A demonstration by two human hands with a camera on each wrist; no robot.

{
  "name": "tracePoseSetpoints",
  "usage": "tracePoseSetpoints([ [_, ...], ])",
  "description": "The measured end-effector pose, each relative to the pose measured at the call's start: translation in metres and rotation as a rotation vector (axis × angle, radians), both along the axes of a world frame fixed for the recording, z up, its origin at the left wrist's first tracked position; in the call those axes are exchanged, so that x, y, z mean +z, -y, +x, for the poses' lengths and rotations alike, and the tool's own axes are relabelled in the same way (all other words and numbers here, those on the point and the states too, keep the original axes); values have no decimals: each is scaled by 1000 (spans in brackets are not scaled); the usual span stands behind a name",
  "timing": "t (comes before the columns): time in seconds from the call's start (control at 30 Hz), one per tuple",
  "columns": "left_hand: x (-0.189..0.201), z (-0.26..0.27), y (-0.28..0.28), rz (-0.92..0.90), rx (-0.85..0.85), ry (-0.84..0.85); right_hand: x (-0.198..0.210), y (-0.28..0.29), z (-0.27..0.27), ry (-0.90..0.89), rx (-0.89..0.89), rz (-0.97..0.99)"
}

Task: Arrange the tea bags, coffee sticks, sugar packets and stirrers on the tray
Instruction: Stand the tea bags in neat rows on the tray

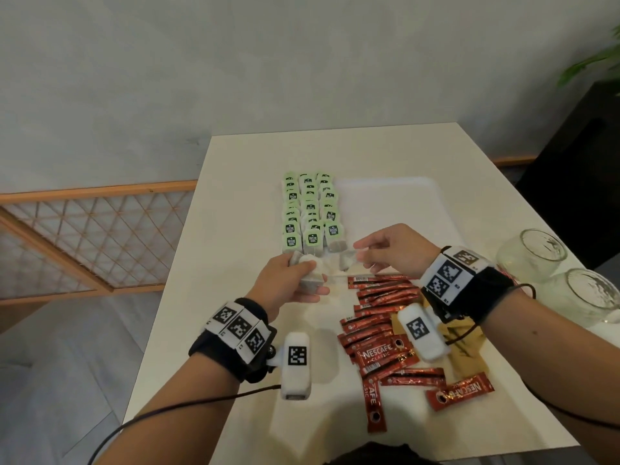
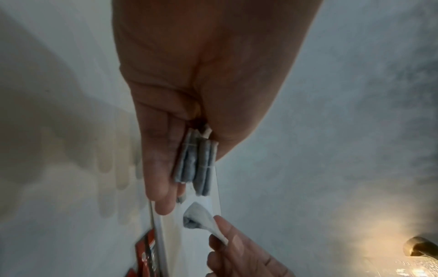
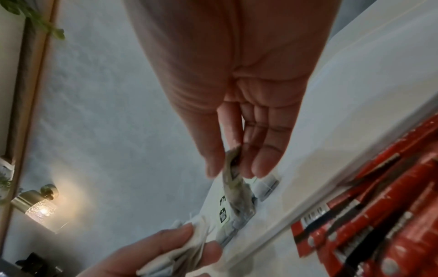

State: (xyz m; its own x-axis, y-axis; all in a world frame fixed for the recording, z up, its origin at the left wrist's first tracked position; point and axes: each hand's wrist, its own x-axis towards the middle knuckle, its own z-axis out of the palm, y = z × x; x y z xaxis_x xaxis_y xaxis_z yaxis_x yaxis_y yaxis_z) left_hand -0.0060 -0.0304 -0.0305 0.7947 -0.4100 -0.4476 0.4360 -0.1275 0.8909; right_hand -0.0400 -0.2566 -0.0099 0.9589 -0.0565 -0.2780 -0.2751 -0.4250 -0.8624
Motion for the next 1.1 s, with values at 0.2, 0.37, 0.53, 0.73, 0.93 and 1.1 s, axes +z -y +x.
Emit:
tracePoseSetpoints([
  [0.2,-2,17,-3,10,32,3,-10,4,18,-30,94,-239],
  [0.37,-5,33,-2,-2,36,-29,-5,2,43,-11,308,-615],
  [0.53,-11,45,-1,-84,40,-90,-14,3,74,-5,348,-771],
  [0.73,-18,51,1,-188,36,-149,-19,0,92,2,340,-823],
  [0.93,-26,49,7,-192,58,-86,-18,-1,83,121,132,-604],
  [1.1,-27,40,15,-119,37,40,-20,-20,57,155,-13,-276],
])
